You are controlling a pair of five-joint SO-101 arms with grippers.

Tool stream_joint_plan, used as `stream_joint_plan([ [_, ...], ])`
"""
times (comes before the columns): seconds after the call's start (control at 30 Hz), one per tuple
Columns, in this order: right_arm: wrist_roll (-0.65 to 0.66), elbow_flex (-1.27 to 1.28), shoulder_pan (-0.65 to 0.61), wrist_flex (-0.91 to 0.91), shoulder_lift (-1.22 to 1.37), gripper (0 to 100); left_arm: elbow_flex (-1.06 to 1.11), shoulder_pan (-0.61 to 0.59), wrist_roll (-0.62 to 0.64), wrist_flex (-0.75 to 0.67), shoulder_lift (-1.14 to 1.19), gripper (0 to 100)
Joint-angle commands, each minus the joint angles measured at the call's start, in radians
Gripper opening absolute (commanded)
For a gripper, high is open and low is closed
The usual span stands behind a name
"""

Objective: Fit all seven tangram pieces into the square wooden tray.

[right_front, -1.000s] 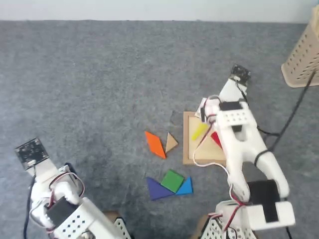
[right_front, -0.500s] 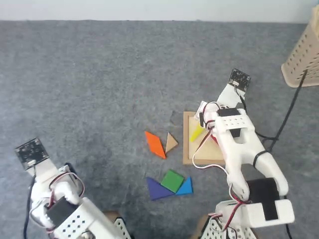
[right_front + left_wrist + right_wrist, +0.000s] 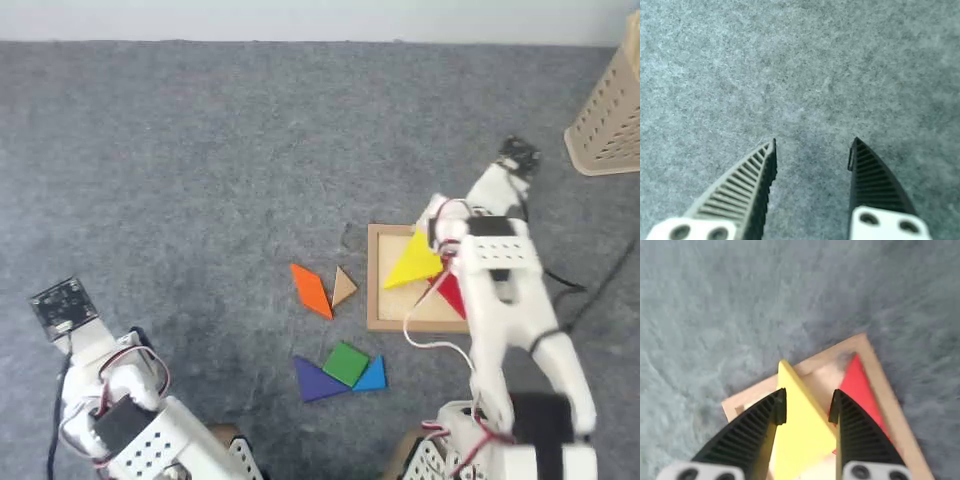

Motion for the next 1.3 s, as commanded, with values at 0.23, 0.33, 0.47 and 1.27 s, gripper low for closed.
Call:
stream_joint_plan([
  [0.23,0.503,0.006,-0.142,-0.056,-0.163,0.4,-0.019,0.002,0.009,0.003,-0.011,23],
  [0.33,0.836,0.014,-0.265,-0.064,-0.093,0.9,-0.019,0.002,0.009,0.003,-0.011,23],
  [0.47,0.919,-0.025,-0.309,-0.082,0.05,1.3,-0.019,0.002,0.009,0.003,-0.011,23],
  [1.27,0.99,-0.109,-0.131,-0.076,0.343,1.2,-0.019,0.002,0.009,0.003,-0.011,23],
])
